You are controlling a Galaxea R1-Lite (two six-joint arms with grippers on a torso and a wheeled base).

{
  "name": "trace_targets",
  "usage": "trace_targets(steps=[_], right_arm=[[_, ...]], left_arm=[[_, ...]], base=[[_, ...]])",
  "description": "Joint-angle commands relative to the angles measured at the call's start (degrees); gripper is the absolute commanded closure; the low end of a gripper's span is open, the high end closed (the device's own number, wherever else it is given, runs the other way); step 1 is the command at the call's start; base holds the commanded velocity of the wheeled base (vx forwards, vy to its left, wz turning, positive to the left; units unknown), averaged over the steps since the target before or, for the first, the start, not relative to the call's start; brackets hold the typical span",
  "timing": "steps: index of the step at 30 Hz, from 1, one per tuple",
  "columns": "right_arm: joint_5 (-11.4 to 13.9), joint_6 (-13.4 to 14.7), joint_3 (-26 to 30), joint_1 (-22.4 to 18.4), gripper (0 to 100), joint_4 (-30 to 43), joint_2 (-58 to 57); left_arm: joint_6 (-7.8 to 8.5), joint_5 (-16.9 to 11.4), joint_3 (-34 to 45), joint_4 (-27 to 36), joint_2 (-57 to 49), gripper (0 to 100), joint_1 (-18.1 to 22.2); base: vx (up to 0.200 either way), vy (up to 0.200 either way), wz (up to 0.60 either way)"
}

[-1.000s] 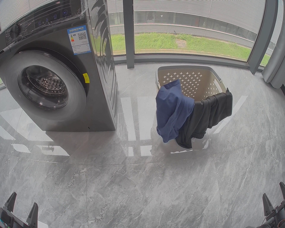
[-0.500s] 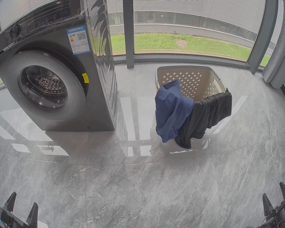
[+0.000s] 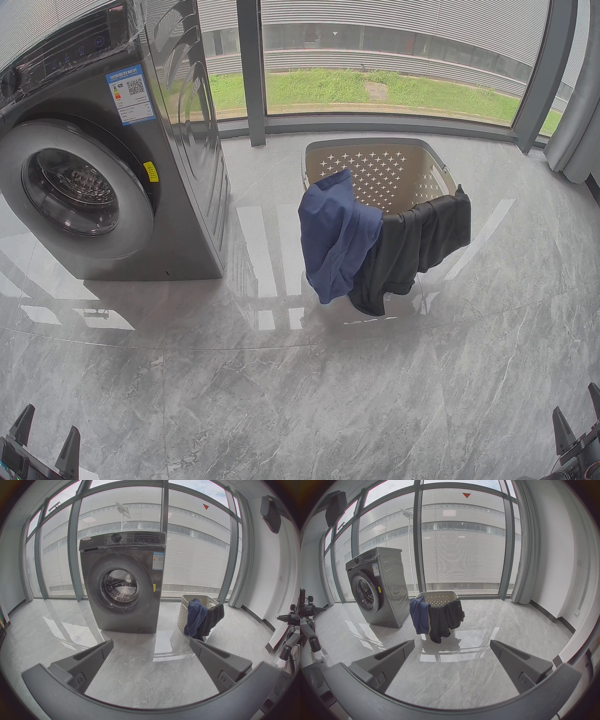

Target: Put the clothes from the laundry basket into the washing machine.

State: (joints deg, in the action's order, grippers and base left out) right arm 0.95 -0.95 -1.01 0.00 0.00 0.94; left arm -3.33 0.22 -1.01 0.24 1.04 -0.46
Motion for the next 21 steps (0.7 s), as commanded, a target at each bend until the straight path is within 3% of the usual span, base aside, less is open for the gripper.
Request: trace_targets(steps=[1,13,21], right_arm=[[0.02,-0.02,1.01,0.0,0,0.0,-0.94],[0.02,-0.02,1.01,0.0,0,0.0,-0.94],[0.02,-0.02,1.01,0.0,0,0.0,-0.94]], left_arm=[[-0.01,0.04,0.92,0.02,-1.04,0,0.02],[-0.01,0.04,0.92,0.02,-1.04,0,0.02],[-0.01,0.04,0.92,0.02,-1.04,0,0.02]], base=[[0.0,0.0,0.0],[0.2,0.0,0.0],[0.0,0.0,0.0]])
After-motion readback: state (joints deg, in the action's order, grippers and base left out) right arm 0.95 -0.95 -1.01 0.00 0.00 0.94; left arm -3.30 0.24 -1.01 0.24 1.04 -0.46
